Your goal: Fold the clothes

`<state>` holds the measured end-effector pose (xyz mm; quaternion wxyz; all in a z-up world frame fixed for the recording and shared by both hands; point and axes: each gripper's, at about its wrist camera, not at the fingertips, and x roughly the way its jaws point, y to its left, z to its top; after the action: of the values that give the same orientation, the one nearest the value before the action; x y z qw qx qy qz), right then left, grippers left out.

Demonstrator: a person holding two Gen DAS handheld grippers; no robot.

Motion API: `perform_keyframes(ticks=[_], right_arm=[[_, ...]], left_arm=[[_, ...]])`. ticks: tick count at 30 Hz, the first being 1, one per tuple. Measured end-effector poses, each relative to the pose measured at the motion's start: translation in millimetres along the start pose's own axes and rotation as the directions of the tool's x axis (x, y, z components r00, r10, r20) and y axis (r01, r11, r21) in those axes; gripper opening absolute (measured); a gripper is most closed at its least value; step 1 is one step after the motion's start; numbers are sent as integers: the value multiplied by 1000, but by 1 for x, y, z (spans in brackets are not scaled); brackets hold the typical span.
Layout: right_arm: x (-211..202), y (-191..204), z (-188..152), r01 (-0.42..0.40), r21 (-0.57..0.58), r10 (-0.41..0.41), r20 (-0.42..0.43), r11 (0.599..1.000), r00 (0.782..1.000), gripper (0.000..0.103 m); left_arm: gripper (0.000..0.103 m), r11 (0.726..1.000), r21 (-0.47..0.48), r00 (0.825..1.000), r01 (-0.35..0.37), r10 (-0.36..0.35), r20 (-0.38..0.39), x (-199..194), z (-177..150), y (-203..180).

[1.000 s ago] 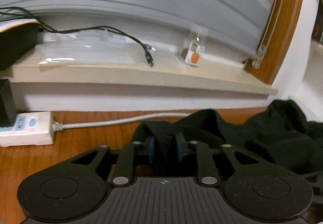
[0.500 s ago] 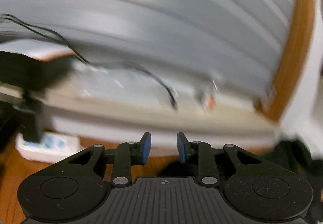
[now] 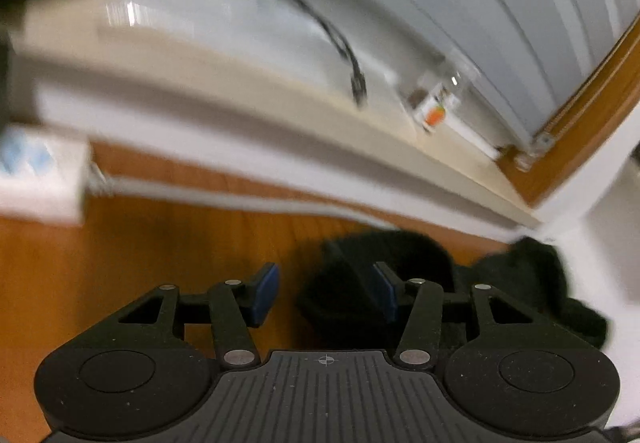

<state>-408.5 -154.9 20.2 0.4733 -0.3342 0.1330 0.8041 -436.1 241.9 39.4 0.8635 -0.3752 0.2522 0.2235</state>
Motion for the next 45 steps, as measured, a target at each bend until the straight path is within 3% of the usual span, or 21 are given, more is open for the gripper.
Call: perform_keyframes(ticks=[2,5,9,12,16,19,20,21,22,24,27,30,33,39,42,43,45], right_arm=[[0,0,-3,-22,5,22,-13,1000,1000,19],[-3,3,-8,-52,16,53,-27,999,998,19],[-8,10,-16,-62,22,63,-35,998,997,19],[-13,13,-20,-61,17,61,-34,998,998,19],[-16,13,-22,-57,22,58,-21,998,998,19],[-23,13,-22,-43,22,43,-1,999,999,19],[-25,13,-21,-37,23,37,7,999,999,19],[-28,12,-21,-28,23,28,19,999,999,19],[-32,11,-20,-19,24,18,32,1000,999,19],[-39,9,-19,-3,29,1,56,1000,998,18],[-47,7,-15,-2,43,-1,83,999,997,17],[-59,7,-7,-27,50,21,116,998,993,17],[-73,11,8,-59,44,52,156,997,986,17],[-94,36,39,-157,1,152,242,988,958,17],[-80,56,52,-224,-16,221,252,974,942,17],[-72,63,54,-240,-22,238,248,970,939,17],[-44,72,58,-261,-25,260,216,965,941,17]], left_arm=[[60,999,18,999,-33,34,-21,6,-5,-1],[61,996,52,996,-77,75,42,-2,-4,-1],[65,981,89,980,-172,161,118,-11,7,3],[74,986,105,989,-130,122,85,-2,12,5],[74,987,143,997,-72,70,19,17,15,1],[61,977,204,997,-67,71,-13,30,12,-12],[35,974,217,997,-58,65,-27,32,10,-15],[25,972,229,997,-47,58,-42,34,9,-18],[24,967,248,997,-65,76,-35,33,8,-22],[8,947,295,992,-124,127,11,29,6,-33],[5,912,344,970,-223,173,171,3,7,-56],[4,884,361,927,-298,178,331,-32,12,-79],[4,860,364,893,-357,200,404,-56,20,-92],[4,851,266,802,-453,258,539,-85,34,-81],[4,851,240,780,-467,269,565,-92,36,-69],[4,847,237,780,-476,282,558,-91,36,-64],[4,838,249,808,-485,321,494,-81,34,-51]])
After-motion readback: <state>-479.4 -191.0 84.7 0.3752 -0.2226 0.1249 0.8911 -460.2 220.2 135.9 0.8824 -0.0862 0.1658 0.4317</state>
